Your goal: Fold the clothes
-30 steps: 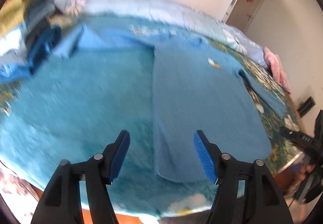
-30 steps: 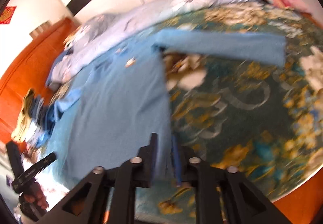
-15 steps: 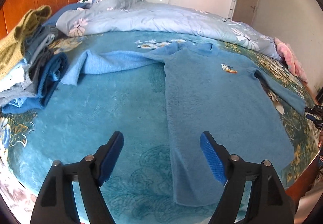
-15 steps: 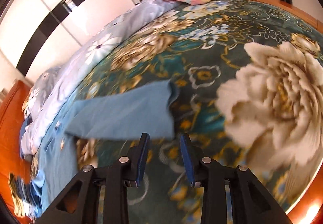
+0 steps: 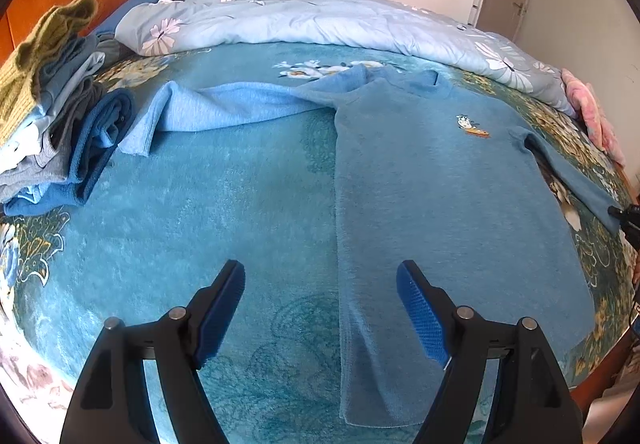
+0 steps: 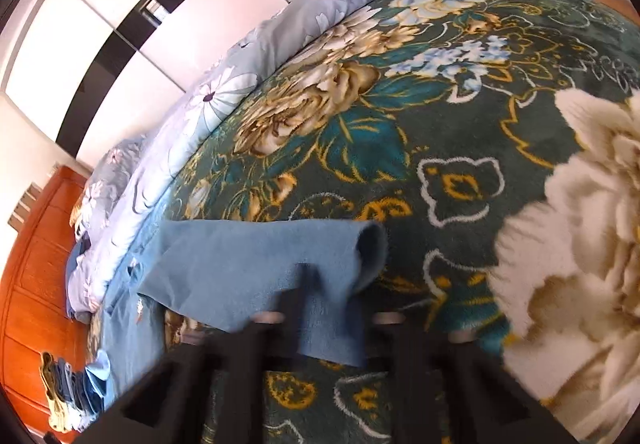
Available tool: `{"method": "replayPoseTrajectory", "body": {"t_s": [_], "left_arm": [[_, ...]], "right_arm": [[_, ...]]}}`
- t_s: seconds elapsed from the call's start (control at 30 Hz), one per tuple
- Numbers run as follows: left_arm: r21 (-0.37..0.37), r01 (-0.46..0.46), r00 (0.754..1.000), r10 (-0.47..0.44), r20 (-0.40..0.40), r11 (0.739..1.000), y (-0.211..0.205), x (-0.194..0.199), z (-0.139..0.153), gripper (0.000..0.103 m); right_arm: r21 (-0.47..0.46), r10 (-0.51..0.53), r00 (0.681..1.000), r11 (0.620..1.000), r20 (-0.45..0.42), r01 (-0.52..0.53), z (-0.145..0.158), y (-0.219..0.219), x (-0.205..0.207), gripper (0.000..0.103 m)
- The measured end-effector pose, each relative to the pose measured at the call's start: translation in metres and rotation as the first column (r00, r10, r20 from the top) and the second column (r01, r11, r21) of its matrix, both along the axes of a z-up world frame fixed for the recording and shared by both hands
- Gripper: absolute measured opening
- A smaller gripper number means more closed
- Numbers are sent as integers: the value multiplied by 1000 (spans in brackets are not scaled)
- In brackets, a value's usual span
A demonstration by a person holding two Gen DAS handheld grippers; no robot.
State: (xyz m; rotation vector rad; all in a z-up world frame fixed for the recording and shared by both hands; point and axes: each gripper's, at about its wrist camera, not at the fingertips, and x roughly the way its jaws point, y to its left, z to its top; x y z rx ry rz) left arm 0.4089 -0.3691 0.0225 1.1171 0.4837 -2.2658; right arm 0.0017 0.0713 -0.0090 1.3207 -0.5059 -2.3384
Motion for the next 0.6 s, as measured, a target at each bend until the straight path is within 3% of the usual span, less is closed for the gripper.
{"method": "replayPoseTrajectory", "body": {"t_s": [0.17,0.43,0.57,0.6], "left_arm": [[-2,-19,1000,19,9,1000,-7,0,-3,79],[28,-84,996,84,6,996,-27,1,-8,79],[24,-128,992,128,-13,991,-48,-2,-4,79],[32,-146,989,147,-27,989,-58,-4,-2,79]], "right_arm": [[74,-18,999,997,-49,22,12,11,0,3],[141,-29,1000,990,-8,30,0,7,-14,3],[142,-42,998,989,-42,47,9,10,-8,9],[147,-49,997,987,-55,56,13,11,-6,18]]}}
